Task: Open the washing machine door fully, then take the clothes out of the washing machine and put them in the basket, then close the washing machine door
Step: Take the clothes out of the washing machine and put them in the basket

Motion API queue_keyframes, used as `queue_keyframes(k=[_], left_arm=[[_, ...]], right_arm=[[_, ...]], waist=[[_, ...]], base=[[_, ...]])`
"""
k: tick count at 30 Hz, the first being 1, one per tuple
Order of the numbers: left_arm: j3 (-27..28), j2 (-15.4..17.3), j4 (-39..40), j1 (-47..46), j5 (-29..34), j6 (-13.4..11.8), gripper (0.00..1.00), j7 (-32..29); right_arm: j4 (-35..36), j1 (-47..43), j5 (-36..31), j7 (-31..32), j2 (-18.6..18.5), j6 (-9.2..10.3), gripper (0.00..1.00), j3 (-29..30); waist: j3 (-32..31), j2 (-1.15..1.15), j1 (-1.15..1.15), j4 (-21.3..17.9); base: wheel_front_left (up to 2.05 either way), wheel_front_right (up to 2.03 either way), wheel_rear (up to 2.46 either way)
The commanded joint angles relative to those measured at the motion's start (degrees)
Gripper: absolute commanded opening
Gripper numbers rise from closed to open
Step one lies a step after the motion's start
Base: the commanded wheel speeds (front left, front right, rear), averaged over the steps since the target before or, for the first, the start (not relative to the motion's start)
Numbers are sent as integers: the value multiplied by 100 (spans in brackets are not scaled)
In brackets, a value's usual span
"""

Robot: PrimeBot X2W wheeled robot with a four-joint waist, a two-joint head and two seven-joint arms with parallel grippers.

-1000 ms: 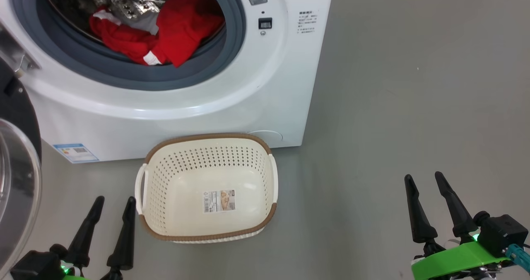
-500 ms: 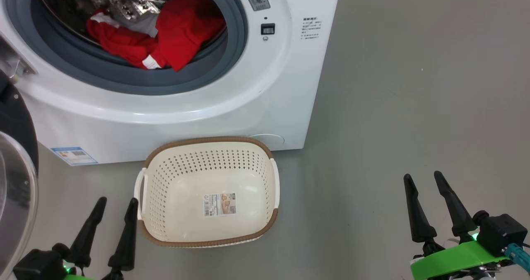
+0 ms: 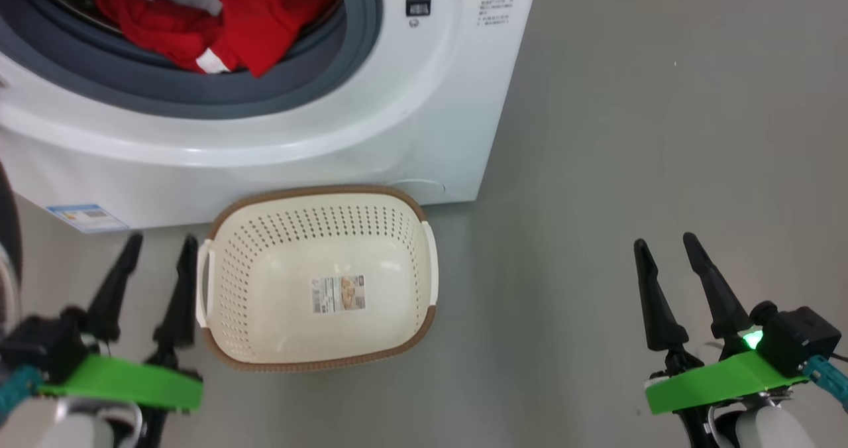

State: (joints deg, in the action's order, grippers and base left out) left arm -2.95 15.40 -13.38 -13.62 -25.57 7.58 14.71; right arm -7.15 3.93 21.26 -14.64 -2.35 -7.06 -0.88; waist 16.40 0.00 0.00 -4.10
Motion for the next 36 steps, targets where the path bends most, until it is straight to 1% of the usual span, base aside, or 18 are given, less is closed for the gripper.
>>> queue_keyframes(k=[1, 6, 9, 15, 20, 27, 32, 36], left_arm=[[211, 184, 93, -231, 44, -9, 100, 29], [66, 269, -199, -1133, 138, -9, 100, 29], [12, 306, -553, -1694, 124, -9, 100, 29], [-344, 506, -1380, -2748, 118, -9, 100, 29], [-602, 651, -2125, -3588, 114, -9, 100, 29], [-952, 696, -3113, -4628, 21, -9, 100, 29], [-1279, 761, -3767, -5271, -64, -9, 100, 18], [-1427, 874, -4248, -5736, -112, -9, 100, 3]], right_arm=[[167, 141, 56, -36, -53, -43, 100, -158], [194, 342, 172, -36, -53, -43, 100, -244], [211, 459, 244, -36, -53, -43, 100, -312], [234, 636, 385, -36, -53, -43, 100, -469], [261, 724, 470, -36, -53, -43, 100, -568], [296, 742, 598, -36, -53, -43, 100, -663], [332, 775, 684, -36, -53, -43, 100, -766], [381, 804, 755, -36, -53, -43, 100, -871]], waist=[[260, 0, 0, -90], [676, 0, 0, -207], [897, 0, 0, -297], [1211, 0, 0, -511], [1394, 0, 0, -676], [1566, 0, 0, -824], [1674, 0, 0, -947], [1782, 0, 0, -1078]], base=[[0, 0, 0], [0, 0, 0], [0, 0, 0], [0, 0, 0], [0, 0, 0], [0, 0, 0], [0, 0, 0], [0, 0, 0]])
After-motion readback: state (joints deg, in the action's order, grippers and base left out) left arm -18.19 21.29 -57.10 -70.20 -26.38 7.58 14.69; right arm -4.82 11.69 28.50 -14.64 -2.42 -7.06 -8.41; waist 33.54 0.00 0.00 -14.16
